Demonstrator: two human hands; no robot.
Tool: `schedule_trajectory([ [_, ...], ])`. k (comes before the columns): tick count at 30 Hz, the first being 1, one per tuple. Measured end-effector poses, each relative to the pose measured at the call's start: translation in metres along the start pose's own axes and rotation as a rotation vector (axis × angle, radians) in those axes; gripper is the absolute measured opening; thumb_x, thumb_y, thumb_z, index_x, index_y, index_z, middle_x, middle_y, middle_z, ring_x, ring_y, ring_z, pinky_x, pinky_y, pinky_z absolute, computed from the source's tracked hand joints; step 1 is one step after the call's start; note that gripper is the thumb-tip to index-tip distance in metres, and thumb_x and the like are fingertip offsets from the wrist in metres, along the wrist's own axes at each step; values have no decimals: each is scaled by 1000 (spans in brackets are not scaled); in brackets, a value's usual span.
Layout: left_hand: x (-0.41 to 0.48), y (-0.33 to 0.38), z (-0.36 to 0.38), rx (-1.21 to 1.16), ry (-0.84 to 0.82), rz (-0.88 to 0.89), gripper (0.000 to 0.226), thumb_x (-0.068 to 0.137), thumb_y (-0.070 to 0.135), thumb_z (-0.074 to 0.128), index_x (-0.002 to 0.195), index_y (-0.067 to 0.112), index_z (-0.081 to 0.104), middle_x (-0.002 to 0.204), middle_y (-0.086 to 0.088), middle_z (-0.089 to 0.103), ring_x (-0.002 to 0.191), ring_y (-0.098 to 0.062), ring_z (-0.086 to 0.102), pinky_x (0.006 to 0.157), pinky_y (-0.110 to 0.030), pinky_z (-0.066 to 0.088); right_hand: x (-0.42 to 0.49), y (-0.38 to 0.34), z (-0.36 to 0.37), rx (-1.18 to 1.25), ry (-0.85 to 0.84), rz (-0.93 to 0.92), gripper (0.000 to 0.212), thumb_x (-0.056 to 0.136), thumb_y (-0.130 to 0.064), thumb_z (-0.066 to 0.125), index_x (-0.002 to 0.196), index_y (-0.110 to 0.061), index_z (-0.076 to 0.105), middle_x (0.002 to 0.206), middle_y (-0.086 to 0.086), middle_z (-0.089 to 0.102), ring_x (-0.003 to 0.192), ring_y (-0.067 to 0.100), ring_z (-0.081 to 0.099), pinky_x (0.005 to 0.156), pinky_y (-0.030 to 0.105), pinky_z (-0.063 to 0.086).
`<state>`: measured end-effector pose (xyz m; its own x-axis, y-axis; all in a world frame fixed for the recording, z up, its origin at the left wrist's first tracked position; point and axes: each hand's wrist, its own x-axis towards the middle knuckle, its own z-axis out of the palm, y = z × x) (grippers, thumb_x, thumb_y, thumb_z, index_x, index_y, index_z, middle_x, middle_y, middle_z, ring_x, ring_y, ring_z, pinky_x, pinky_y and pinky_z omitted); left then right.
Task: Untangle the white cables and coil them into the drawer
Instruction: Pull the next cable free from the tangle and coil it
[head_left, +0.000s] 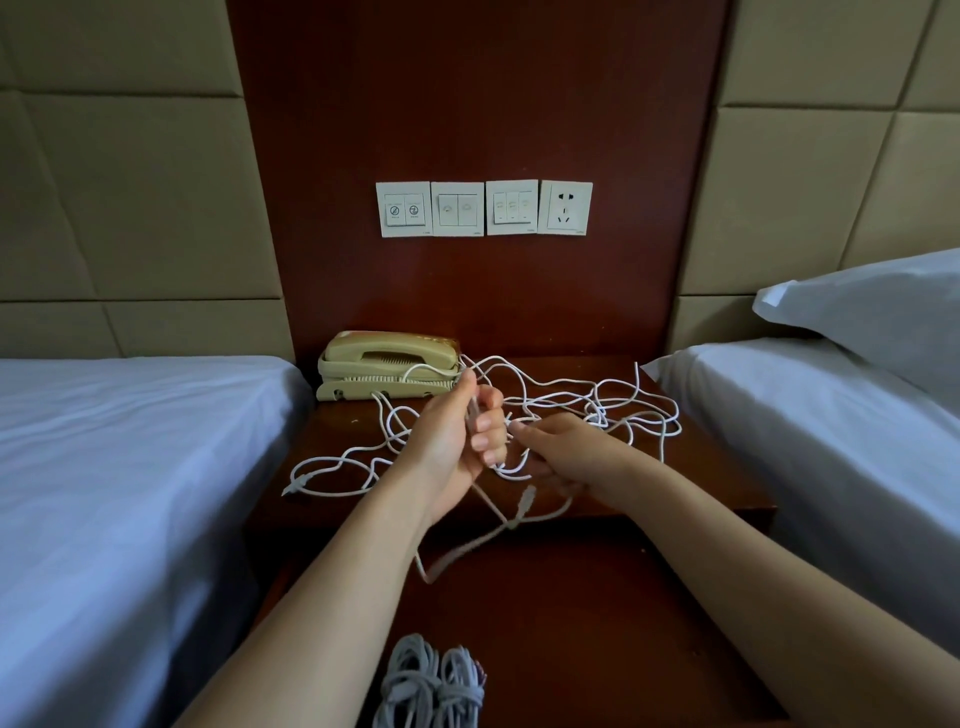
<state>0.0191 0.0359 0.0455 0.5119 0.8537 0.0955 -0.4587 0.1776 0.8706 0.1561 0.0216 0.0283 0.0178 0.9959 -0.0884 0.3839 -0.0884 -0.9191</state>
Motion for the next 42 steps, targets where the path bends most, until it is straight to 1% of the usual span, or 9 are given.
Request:
schedule_trajectory([
  [6, 9, 3, -5, -121, 118, 55, 42, 104, 30, 25, 70, 10, 42, 44, 5, 33, 34, -6, 29, 36, -16, 29, -7, -3, -1, -234, -136, 23, 47, 100, -38, 38, 66, -12, 59, 39, -7, 37, 38, 9, 25, 38, 16, 21],
  [12, 16, 1, -3, -106, 215, 89, 40, 104, 22, 25, 67, 13, 37, 41, 7, 32, 32, -5, 30, 37, -14, 29, -29, -29, 0, -515, -243, -180, 33, 99, -26, 41, 88, -14, 70, 54, -3, 45, 46, 10, 37, 46, 22, 32],
  [15, 18, 0, -5, 20, 274, 122, 39, 104, 21, 24, 67, 14, 35, 39, 9, 30, 31, -4, 29, 37, -14, 29, -37, -41, -4, -622, -213, -293, 32, 97, -25, 45, 85, -17, 73, 53, -6, 47, 45, 5, 41, 49, 19, 33],
  [19, 15, 0, -4, 190, 261, 107, 39, 103, 18, 25, 67, 12, 36, 39, 7, 34, 32, -6, 35, 37, -12, 30, -44, -51, -9, -544, -125, -439, 42, 94, -22, 51, 56, -29, 66, 48, -3, 36, 48, 13, 32, 46, 23, 27],
  [23, 8, -4, 0, 547, 201, 97, 46, 100, 16, 30, 58, 9, 48, 42, -2, 49, 37, -15, 47, 42, -19, 33, -40, -48, -14, -482, 25, -519, 35, 94, -23, 54, 65, -13, 70, 49, 4, 35, 45, 10, 28, 46, 22, 24],
  [26, 1, -5, 9, 498, 90, 46, 48, 101, 16, 30, 57, 9, 47, 42, 0, 48, 36, -13, 47, 41, -19, 37, -35, -45, -17, -451, 137, -555, 35, 93, -24, 57, 63, -9, 64, 52, 7, 45, 49, 5, 34, 52, 24, 30],
  [29, -5, -5, 18, 434, 42, -2, 46, 103, 24, 24, 64, 10, 44, 42, 1, 43, 34, -11, 41, 37, -18, 35, -33, -41, -17, -400, 209, -564, 34, 93, -24, 57, 64, -5, 61, 51, -6, 46, 47, 3, 37, 50, 19, 30],
  [33, -10, -2, 23, 307, -32, -83, 58, 100, 49, 17, 65, 9, 41, 40, 2, 36, 31, -10, 32, 36, -16, 28, -28, -37, -16, -312, 267, -567, 34, 90, -26, 61, 57, -20, 56, 53, -5, 56, 50, 3, 43, 52, 24, 34],
  [42, -14, 7, 18, 175, -240, -180, 53, 100, 45, 21, 59, 14, 36, 39, 9, 23, 29, 0, 18, 31, -14, 16, -16, -26, -22, -170, 258, -449, 43, 92, -32, 56, 56, -12, 45, 49, -5, 30, 45, 5, 23, 44, 21, 19],
])
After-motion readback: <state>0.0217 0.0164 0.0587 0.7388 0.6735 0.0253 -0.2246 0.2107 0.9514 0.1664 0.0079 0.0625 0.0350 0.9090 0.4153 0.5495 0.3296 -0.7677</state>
